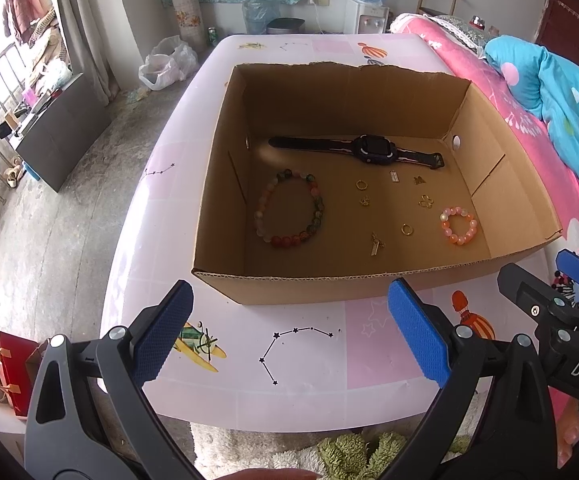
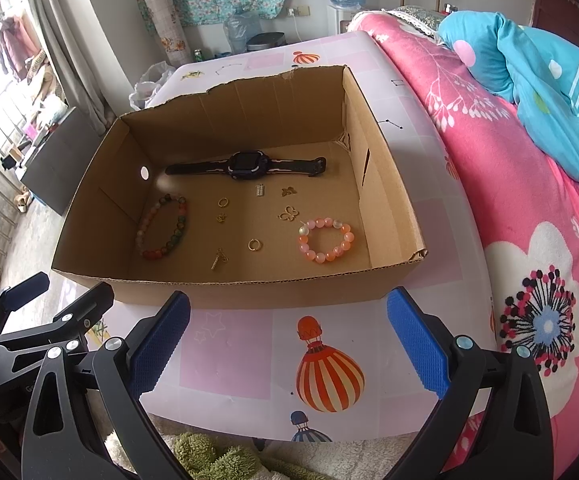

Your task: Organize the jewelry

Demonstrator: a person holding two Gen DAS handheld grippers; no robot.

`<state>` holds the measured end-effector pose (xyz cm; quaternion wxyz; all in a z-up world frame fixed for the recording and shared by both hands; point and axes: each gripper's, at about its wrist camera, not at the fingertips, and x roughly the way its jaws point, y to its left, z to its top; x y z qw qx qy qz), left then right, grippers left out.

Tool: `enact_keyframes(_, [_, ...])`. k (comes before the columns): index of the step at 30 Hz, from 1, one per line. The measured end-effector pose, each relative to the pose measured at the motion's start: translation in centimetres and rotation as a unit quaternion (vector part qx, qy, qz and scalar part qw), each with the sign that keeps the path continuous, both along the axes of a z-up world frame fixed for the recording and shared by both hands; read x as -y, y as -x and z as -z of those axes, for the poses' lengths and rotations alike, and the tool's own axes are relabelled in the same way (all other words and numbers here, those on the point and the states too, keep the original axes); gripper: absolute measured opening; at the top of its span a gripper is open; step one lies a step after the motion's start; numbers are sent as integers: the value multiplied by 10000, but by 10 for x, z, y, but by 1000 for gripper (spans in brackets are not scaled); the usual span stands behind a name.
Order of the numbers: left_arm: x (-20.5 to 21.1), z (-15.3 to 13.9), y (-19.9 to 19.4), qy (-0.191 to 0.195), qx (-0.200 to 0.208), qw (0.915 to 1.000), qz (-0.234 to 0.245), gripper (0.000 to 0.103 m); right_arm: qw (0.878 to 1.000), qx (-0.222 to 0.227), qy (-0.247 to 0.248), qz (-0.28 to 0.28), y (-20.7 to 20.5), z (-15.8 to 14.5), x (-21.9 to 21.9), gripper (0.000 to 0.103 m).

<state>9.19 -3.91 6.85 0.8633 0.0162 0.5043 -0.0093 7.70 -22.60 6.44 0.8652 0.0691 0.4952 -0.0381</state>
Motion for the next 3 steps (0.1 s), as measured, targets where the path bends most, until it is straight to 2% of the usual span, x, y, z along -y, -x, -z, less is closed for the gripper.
enact_keyframes(3, [0, 0, 1, 10, -5, 10000, -2, 94, 10000, -1, -1, 0, 0, 0, 0, 96])
